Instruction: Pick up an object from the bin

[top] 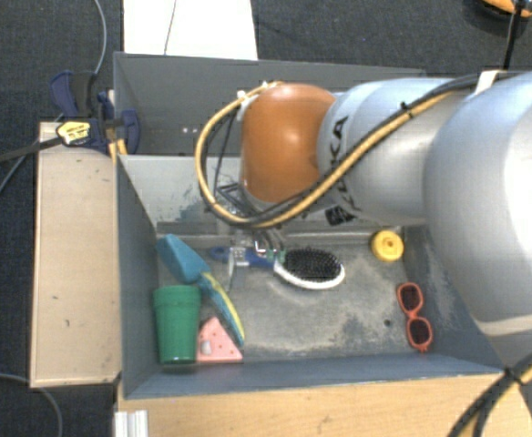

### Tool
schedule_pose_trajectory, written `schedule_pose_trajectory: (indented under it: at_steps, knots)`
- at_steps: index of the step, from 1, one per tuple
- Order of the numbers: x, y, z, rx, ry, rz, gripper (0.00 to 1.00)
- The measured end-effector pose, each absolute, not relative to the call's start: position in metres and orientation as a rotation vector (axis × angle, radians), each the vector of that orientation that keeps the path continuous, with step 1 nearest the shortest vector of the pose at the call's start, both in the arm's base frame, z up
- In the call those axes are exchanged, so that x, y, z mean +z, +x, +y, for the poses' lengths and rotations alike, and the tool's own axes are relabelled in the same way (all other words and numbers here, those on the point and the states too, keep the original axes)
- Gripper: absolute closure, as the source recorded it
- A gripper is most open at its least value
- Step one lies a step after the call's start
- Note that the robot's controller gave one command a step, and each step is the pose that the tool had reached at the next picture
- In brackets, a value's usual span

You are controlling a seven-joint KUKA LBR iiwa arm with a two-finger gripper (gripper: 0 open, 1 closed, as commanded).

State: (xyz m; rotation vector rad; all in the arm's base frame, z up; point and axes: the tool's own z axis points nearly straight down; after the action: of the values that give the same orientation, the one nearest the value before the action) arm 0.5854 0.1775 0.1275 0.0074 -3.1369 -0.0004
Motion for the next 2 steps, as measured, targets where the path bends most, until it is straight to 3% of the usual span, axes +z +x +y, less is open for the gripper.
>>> schedule_pose_trajectory:
  at_steps: [1, 2]
  knots:
    - [0.132, 0.587, 0.177, -0.003, 0.002, -3.144, 0.00]
    - [0.125, 0.579, 0.144, -0.005, 0.103, -3.142, 0.00]
